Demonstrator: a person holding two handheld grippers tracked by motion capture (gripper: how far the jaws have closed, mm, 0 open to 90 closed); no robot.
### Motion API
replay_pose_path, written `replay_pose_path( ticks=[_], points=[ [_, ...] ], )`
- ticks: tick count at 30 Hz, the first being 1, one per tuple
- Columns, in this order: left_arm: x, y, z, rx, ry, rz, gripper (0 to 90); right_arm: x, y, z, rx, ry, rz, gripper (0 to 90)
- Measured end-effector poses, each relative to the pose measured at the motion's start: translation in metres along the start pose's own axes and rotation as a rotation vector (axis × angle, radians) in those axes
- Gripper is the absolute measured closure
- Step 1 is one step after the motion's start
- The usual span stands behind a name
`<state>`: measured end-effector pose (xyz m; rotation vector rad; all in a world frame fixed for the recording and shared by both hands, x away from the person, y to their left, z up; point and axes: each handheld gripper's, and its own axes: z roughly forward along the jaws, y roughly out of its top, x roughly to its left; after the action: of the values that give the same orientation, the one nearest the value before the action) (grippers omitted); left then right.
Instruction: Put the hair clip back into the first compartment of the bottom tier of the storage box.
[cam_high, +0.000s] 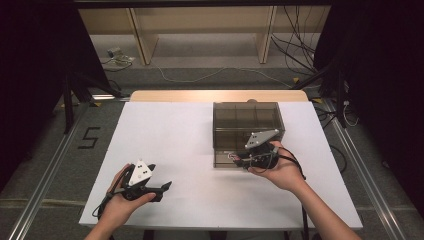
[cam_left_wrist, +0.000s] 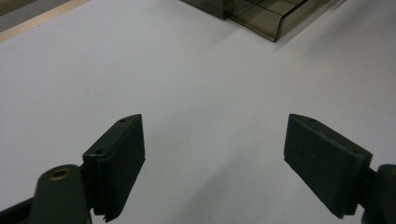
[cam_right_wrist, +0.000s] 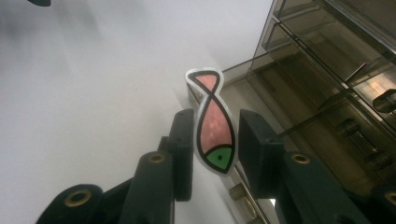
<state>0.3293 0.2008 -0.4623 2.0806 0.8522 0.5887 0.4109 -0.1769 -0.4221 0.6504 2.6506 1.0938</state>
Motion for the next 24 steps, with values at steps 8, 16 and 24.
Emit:
replay_pose_path(
  ticks=[8,16,24],
  points=[
    [0.0001,0.0001,0.0,0.001,0.0,0.001,20.5,0.0004,0.0007,0.0001,-0.007,0.002,0.001,67.6],
    [0.0003,-0.0001,0.0001,0.001,0.001,0.0,20.5,0.0002,0.0019,0.0012,-0.007,0.0,0.0,67.6],
    [0.0,-0.0002,-0.0003,0.0,0.002,-0.003,20.5,0.0022,0.0062,0.0054,-0.008,-0.001,-0.008,67.5]
  ],
)
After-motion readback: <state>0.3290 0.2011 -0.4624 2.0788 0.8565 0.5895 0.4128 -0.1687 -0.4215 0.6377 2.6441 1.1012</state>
